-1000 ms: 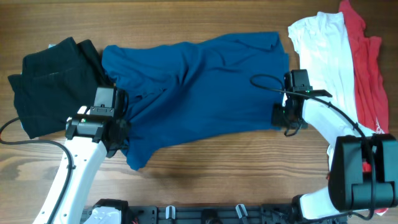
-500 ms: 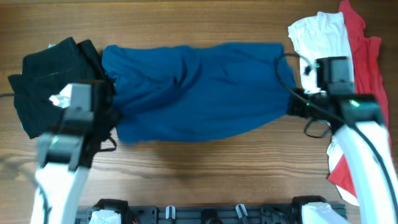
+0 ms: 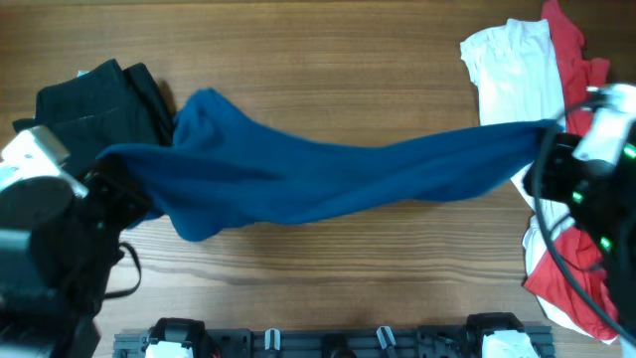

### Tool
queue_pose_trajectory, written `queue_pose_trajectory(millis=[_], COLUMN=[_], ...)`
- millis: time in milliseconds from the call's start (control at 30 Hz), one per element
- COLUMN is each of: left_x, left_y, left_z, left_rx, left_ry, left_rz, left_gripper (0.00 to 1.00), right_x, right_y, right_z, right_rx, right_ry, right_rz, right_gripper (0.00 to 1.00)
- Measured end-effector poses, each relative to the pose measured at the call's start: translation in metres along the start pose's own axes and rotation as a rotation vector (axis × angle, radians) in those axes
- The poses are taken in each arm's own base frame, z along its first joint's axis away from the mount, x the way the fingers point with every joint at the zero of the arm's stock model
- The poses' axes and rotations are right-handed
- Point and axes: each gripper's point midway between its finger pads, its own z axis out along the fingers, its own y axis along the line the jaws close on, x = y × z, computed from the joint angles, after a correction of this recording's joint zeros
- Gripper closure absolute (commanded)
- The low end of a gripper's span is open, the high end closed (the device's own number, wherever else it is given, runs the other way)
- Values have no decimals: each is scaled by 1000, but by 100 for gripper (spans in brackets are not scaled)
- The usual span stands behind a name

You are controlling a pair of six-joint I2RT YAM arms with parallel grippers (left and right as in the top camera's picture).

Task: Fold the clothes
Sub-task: 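Lift the shirt with both grippers and lay it flat away from the robot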

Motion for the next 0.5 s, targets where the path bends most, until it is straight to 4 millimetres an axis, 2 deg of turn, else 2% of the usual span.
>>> queue_pose_trajectory(millis=[133, 267, 400, 500], left_x=[-16, -19, -18, -20], left_y=[-6, -2, -1, -7], left_z=[-18, -19, -12, 3], left_rx=[33, 11, -12, -26], left_ry=[-57, -70, -59, -45], left_rz=[-8, -4, 1, 7], left_gripper=[96, 96, 96, 96], right_x=[-24, -31, -31, -31], right_y=[-7, -17, -22, -23], right_z=[-26, -33, -21, 4], right_rx=[40, 95, 140, 170], right_ry=[-103, -138, -111, -52], right_rz=[13, 27, 27, 16], right_gripper=[96, 96, 96, 96])
